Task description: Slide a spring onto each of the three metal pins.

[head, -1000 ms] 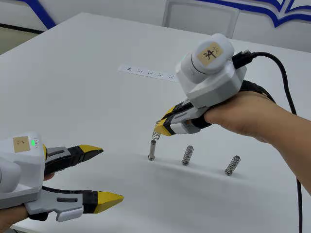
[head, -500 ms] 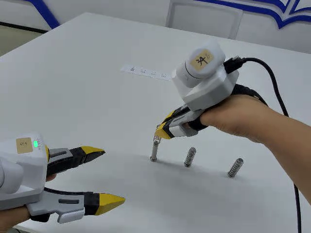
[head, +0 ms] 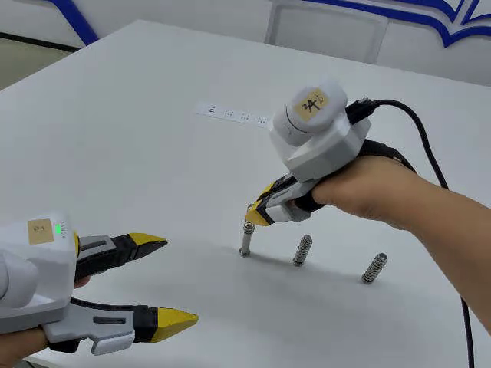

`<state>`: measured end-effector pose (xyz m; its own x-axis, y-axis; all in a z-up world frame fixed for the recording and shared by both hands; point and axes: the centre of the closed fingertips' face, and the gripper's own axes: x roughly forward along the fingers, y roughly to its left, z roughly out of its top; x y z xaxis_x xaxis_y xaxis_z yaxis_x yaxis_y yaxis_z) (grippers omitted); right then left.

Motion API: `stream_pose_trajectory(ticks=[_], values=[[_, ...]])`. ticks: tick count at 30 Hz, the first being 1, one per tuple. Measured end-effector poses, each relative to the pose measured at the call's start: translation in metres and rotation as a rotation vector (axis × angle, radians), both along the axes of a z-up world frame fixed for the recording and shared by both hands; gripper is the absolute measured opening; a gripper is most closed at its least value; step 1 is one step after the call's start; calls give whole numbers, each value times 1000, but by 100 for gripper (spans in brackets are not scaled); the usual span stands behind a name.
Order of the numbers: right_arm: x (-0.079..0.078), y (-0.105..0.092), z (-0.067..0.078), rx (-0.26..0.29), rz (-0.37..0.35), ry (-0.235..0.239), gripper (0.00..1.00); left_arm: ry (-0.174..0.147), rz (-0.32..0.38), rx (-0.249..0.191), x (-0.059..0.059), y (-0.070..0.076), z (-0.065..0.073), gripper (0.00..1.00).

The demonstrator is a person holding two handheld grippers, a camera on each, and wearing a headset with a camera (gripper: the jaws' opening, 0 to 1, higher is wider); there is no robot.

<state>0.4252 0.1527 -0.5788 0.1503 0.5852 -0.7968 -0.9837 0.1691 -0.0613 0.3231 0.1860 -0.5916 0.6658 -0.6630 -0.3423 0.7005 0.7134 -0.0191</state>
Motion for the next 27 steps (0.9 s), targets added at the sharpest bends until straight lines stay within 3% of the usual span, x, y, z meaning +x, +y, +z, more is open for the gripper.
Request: stream_pose_trajectory(ticks=[15, 27], values=[[5, 3, -33, -26, -25, 43, 11, 2, 5, 0, -1, 1, -1, 67], [4, 0, -48, -45, -32, 57, 12, 4, 4, 1, 0, 1, -1, 67]])
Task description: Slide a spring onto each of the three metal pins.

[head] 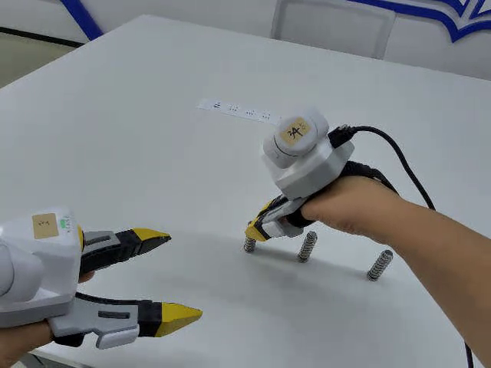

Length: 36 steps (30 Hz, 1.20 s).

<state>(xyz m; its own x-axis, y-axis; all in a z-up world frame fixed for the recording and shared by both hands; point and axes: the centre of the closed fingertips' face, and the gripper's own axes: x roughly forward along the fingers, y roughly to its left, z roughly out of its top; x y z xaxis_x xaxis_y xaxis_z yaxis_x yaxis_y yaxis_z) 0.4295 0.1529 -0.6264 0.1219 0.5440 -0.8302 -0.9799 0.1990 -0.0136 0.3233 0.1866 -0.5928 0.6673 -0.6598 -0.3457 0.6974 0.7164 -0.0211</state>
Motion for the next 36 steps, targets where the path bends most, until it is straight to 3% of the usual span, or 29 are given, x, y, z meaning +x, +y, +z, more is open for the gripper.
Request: stream_pose_trajectory(ticks=[9, 17, 36], values=[[0, 0, -2, 3, 2, -1, 12, -1, -2, 1, 0, -1, 1, 67], [0, -6, 6, 23, -3, -20, 14, -2, -6, 1, 1, -2, 1, 67], [-21, -43, 22, 86, -44, -53, 17, -1, -35, -3, 4, -11, 3, 68]])
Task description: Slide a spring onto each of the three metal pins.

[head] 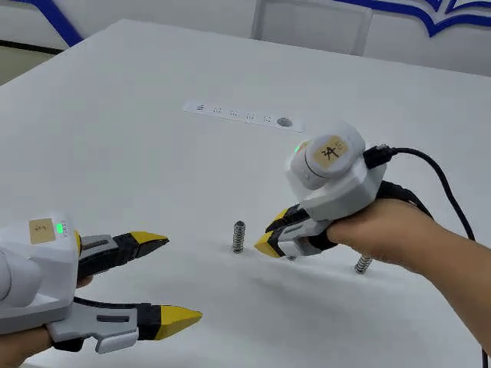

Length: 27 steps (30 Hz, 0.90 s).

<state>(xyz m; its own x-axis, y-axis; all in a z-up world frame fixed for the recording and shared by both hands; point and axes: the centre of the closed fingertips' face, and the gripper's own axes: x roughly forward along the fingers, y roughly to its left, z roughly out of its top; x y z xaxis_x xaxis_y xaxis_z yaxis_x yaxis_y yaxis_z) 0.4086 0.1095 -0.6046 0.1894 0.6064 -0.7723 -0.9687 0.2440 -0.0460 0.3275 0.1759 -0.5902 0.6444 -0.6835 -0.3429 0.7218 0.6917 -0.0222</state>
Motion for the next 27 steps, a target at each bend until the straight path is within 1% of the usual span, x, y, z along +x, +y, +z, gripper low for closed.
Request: stream_pose_trajectory(ticks=[4, 8, 13, 17, 23, 27], values=[[-7, -9, 2, 25, -15, 6, 18, 3, -8, 2, 0, -1, 0, 68], [-12, -19, 1, 35, -33, 9, 18, 6, -15, 3, 1, -3, -1, 67], [-20, -34, 4, 76, -70, 23, 19, 8, -24, 5, 2, -4, -1, 68], [-23, -52, 3, 75, -96, 17, 19, 11, -33, 9, 3, -5, -1, 68], [-27, -76, 2, 90, -139, 13, 20, 6, -40, 6, 4, -8, 1, 68], [-29, -94, -1, 93, -170, 13, 21, 10, -48, 10, 4, -10, 0, 68]])
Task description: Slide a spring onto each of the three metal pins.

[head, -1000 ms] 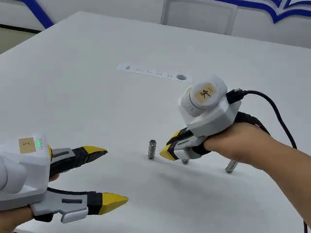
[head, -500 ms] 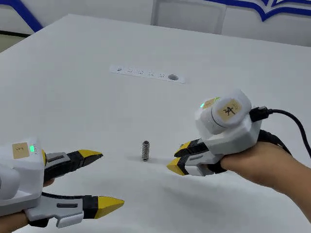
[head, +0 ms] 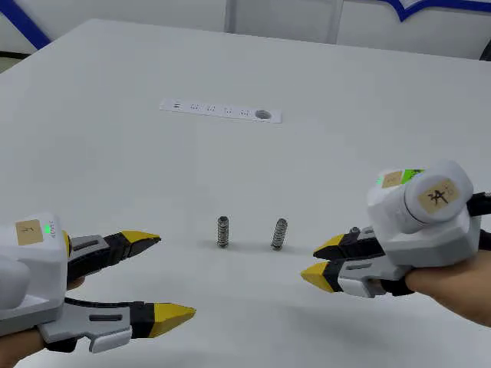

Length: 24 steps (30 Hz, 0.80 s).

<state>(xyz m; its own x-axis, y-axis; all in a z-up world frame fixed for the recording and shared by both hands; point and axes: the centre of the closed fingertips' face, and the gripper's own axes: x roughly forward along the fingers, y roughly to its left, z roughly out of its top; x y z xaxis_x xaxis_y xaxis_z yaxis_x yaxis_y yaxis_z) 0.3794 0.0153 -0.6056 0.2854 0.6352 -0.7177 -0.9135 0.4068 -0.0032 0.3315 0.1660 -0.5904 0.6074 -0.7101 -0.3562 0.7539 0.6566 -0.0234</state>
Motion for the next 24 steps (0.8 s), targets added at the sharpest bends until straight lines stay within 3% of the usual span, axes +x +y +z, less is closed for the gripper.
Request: stream_pose_trajectory(ticks=[12, 24], values=[[0, -50, 0, 43, -117, -13, 24, 8, -9, 7, -1, -2, -1, 68], [1, -75, 3, 91, -155, -52, 34, 18, -4, 6, -1, 0, -4, 68]])
